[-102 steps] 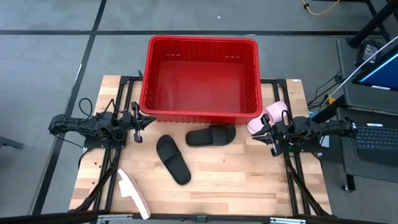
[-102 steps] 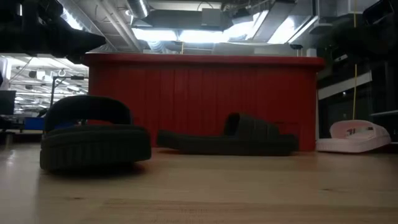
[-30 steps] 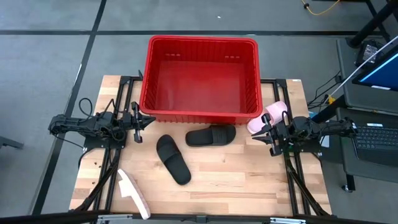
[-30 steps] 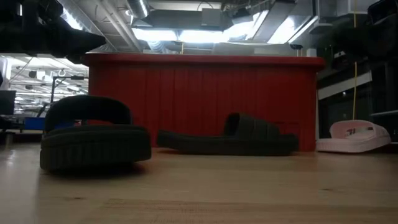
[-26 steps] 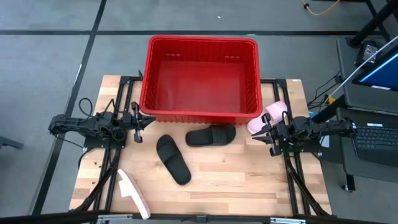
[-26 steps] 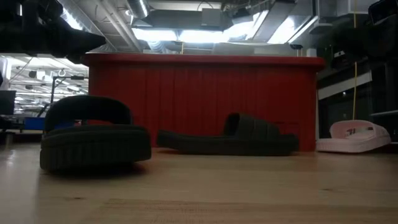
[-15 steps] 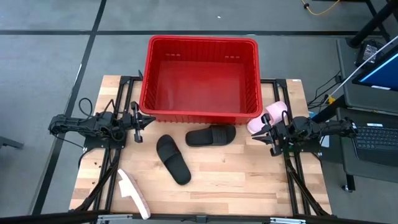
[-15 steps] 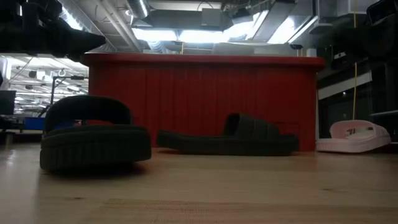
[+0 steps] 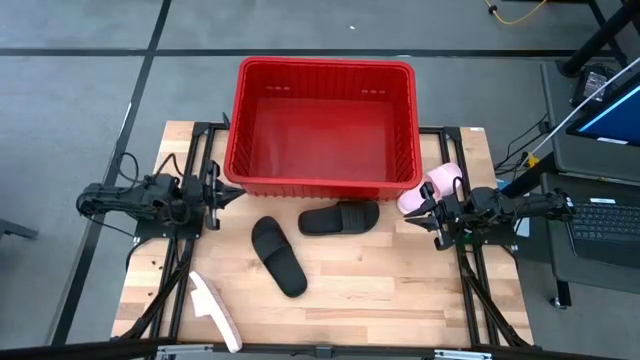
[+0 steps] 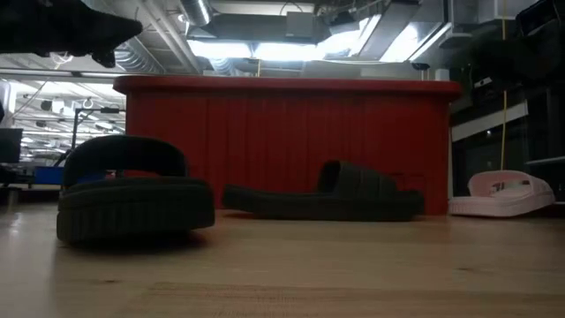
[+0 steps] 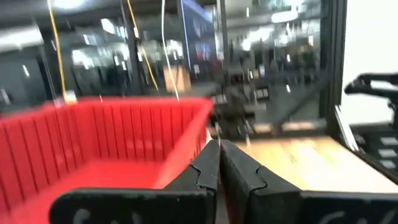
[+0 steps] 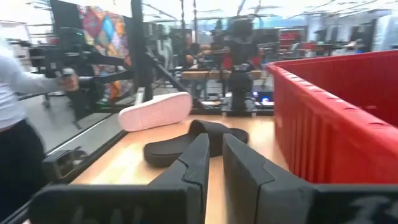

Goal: Pick and place slides into bin
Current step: Put the black slide into the red bin

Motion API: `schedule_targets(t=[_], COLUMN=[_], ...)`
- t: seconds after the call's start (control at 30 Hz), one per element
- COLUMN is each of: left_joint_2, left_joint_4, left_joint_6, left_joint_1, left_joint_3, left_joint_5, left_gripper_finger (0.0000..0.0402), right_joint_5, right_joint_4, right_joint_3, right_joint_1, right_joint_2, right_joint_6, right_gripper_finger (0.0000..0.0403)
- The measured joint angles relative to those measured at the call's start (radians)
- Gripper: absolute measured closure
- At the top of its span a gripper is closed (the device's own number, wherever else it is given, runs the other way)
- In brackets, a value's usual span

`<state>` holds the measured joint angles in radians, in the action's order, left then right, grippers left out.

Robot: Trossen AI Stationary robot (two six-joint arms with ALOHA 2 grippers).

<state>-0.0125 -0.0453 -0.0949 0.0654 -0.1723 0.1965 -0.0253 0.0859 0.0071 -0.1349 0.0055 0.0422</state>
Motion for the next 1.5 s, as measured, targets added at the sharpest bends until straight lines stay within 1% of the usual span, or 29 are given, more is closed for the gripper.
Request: schedule_targets(t=[0.07, 0.13, 0.23, 0.33, 0.37, 0.47, 0.6, 0.7, 0.8, 0.93, 1.0, 1.07, 1.13, 1.2, 1.27, 1.33, 1.5], left_joint_2=[-0.019, -0.050, -0.122, -0.225, -0.263, -0.384, -0.536, -0.631, -0.698, -0.754, -0.767, -0.781, -0.799, -0.821, -0.855, -0.895, -0.955], left_joint_4=[-0.074, -0.108, -0.117, -0.117, -0.116, -0.118, -0.116, -0.117, -0.115, -0.123, -0.175, -0.278, -0.356, -0.363, -0.355, -0.363, -0.484], left_joint_6=[0.040, 0.048, 0.020, 0.014, 0.014, 0.015, 0.031, 0.043, 0.055, 0.083, 0.154, 0.261, 0.364, 0.416, 0.416, 0.395, 0.388], left_joint_1=[0.000, 0.000, 0.001, 0.005, 0.010, 0.032, 0.068, 0.097, 0.123, 0.162, 0.190, 0.224, 0.260, 0.298, 0.334, 0.363, 0.395], left_joint_3=[-0.047, -0.092, -0.151, -0.213, -0.234, -0.290, -0.363, -0.417, -0.473, -0.529, -0.560, -0.595, -0.627, -0.654, -0.688, -0.724, -0.813], left_joint_5=[-0.014, -0.039, -0.061, -0.061, -0.061, -0.060, -0.054, 0.001, 0.064, 0.074, 0.075, 0.075, 0.075, 0.095, 0.138, 0.173, 0.213], left_gripper_finger=[0.0395, 0.0395, 0.0395, 0.0393, 0.0393, 0.0392, 0.0395, 0.0395, 0.0393, 0.0394, 0.0396, 0.0395, 0.0393, 0.0392, 0.0391, 0.0392, 0.0395], right_joint_5=[0.029, 0.031, 0.031, 0.032, 0.032, 0.032, 0.032, 0.032, 0.032, 0.030, -0.002, -0.059, -0.105, -0.133, -0.134, -0.134, -0.134], right_joint_4=[0.017, 0.042, 0.120, 0.226, 0.232, 0.176, 0.037, -0.071, -0.136, -0.197, -0.183, -0.156, -0.159, -0.168, -0.169, -0.168, -0.153], right_joint_3=[0.000, 0.000, 0.000, 0.000, 0.006, 0.047, 0.146, 0.244, 0.340, 0.455, 0.496, 0.530, 0.567, 0.601, 0.635, 0.678, 0.801], right_joint_1=[0.000, 0.000, 0.000, 0.000, 0.000, 0.000, 0.000, 0.000, 0.000, 0.000, 0.000, 0.000, 0.000, 0.000, 0.000, 0.000, 0.000], right_joint_2=[0.000, 0.000, 0.000, 0.000, 0.000, 0.004, 0.035, 0.079, 0.148, 0.274, 0.348, 0.424, 0.494, 0.563, 0.629, 0.703, 0.863], right_joint_6=[0.002, -0.005, -0.079, -0.139, -0.152, -0.155, -0.156, -0.159, -0.160, -0.155, -0.126, -0.113, -0.144, -0.213, -0.257, -0.259, -0.226], right_gripper_finger=[0.0353, 0.0353, 0.0353, 0.0353, 0.0353, 0.0353, 0.0353, 0.0353, 0.0353, 0.0353, 0.0353, 0.0353, 0.0353, 0.0353, 0.0353, 0.0353, 0.0353])
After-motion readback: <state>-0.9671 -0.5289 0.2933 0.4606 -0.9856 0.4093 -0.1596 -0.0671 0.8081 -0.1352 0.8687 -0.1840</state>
